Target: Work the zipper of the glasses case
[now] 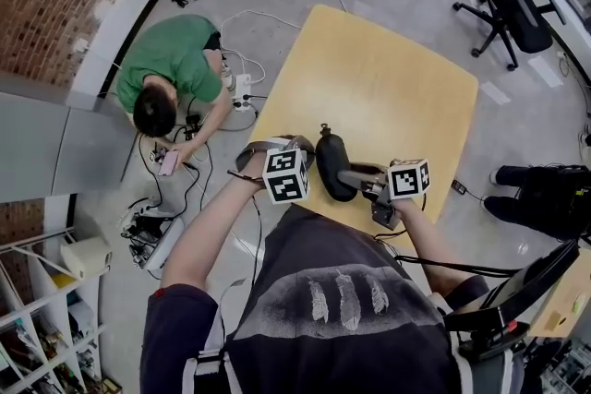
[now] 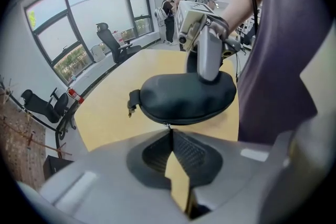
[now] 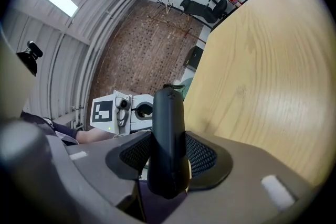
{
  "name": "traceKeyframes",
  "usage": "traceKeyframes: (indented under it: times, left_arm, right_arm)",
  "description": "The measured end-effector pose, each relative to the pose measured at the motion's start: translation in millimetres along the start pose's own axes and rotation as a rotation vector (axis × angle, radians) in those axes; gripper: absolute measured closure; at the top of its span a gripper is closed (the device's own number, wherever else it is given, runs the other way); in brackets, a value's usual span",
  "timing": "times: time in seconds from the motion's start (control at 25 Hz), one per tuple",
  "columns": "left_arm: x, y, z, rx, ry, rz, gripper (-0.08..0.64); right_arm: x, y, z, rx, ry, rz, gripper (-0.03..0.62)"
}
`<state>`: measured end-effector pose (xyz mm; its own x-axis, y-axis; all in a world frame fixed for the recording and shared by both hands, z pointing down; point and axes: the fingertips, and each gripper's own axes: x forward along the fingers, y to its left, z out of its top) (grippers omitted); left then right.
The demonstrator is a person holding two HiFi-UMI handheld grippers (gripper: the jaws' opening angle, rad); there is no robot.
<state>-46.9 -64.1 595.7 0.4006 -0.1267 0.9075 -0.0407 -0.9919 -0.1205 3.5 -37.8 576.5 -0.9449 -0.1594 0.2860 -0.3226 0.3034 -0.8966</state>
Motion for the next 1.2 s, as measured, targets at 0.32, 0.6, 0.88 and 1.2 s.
traceKeyframes:
  times: [0.32, 0.6, 0.88, 1.2]
  left_arm:
    - [-0.6, -12.2, -3.1, 0.032, 0.014, -0.004, 0.56]
    - [-9.0, -16.1, 6.9, 0.039, -0.041, 0.008, 0.56]
    - [-25.7, -19.6, 29.1, 0.198, -0.071, 0.044, 0.561]
    - [-36.7, -22.5, 32.0, 0.113, -0.155, -0.008, 0.561]
  right_arm:
    - [-3.4, 1.8, 18.9, 0.08, -0.121, 0.017, 0.396]
    - [-3.9, 8.8, 4.6, 0.099, -0.026, 0.097, 0.393]
    - [12.9, 20.7, -11.0, 0.056, 0.063, 0.175, 0.287]
    - [13.0, 29.9, 7.6, -0.021, -0.023, 0.213, 0.276]
